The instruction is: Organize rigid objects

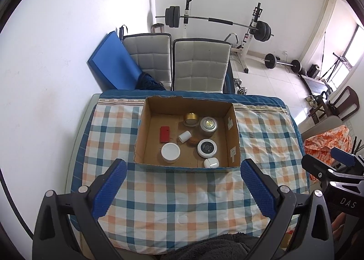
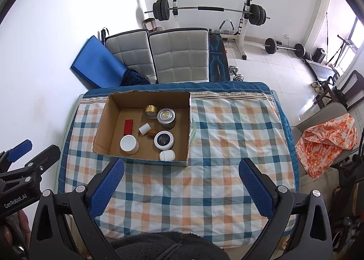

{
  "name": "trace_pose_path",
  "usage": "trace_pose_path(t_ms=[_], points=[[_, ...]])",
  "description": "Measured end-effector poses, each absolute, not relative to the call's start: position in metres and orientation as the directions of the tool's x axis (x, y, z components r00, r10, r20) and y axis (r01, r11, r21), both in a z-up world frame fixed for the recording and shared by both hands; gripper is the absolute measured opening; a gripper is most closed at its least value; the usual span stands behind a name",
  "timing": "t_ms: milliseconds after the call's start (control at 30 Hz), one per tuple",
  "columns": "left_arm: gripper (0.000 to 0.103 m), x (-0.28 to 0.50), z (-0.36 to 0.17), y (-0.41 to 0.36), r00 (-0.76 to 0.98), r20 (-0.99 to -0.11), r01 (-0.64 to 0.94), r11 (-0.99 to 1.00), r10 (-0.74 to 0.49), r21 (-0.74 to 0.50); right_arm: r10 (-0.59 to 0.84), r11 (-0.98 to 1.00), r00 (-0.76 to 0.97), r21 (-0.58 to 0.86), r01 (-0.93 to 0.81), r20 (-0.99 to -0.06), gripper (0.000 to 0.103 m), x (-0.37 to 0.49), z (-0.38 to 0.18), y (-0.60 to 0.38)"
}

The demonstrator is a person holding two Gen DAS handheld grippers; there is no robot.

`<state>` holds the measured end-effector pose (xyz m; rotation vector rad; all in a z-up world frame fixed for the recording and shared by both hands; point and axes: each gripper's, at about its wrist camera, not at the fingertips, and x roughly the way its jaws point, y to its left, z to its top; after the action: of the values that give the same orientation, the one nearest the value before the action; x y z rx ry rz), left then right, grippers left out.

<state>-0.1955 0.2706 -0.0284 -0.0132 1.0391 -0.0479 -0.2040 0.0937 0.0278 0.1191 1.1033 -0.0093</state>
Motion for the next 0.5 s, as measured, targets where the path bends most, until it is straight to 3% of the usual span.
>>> trace_pose_path(t_ms=[500], points=[[0.103,-0.197,-0.0277,0.2728,0.509,-0.859,0.035,0.999,-0.045,-0.032,0.043,0.994,0.458,0.083,0.068,-0.888,0.103,-0.2092,0.0312,0.0942]])
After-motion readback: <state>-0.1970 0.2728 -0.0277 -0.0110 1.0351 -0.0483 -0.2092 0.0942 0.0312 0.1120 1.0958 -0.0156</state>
